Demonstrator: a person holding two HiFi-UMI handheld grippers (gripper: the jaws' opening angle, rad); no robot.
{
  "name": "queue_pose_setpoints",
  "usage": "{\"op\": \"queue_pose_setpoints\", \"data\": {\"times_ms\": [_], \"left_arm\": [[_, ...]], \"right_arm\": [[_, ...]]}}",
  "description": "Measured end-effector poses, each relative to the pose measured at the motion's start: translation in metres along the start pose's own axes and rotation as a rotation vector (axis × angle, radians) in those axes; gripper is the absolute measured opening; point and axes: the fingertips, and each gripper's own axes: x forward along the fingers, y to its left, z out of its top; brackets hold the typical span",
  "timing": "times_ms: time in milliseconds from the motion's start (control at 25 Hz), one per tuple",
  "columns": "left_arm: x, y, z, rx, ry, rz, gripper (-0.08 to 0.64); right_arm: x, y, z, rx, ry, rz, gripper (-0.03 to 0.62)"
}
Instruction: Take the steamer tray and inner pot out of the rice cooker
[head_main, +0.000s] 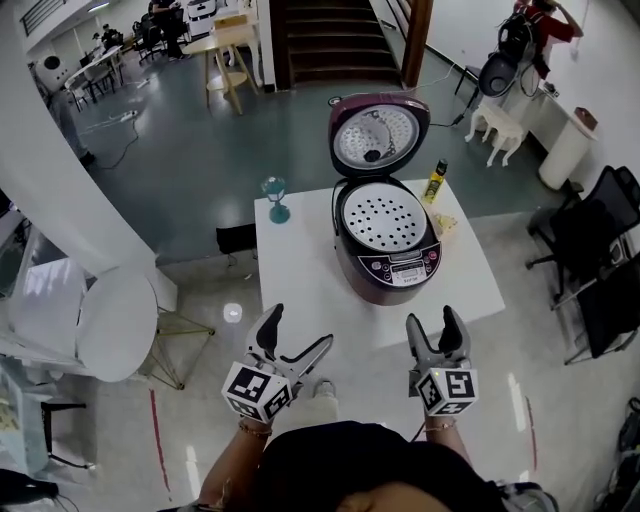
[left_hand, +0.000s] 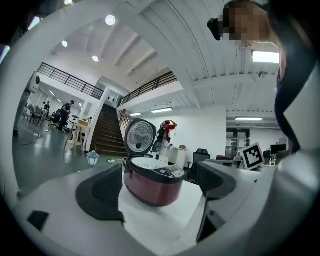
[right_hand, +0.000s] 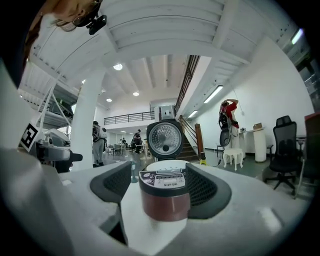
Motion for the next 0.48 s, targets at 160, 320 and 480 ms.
{"op": "queue_pose_setpoints", "data": {"times_ms": [160,320,480], "left_arm": [[0.04,0.024,0.009,0.003,-0.007,-0.012,0.465],[0.075,0.028,0.008,0.0,0.007,-0.041,0.465],[0.103,0.032,0.009,-0.004,0.026,-0.051,0.465]], "right_arm": [[0.037,-0.024,0.008,-0.037,-0.01,-0.044,0.333],[0.06,-0.037,0.004,-0.033,0.013,-0.061,0.333],[0.082,-0.043,0.006,-0.054,0.035,-0.052,0.331]]}}
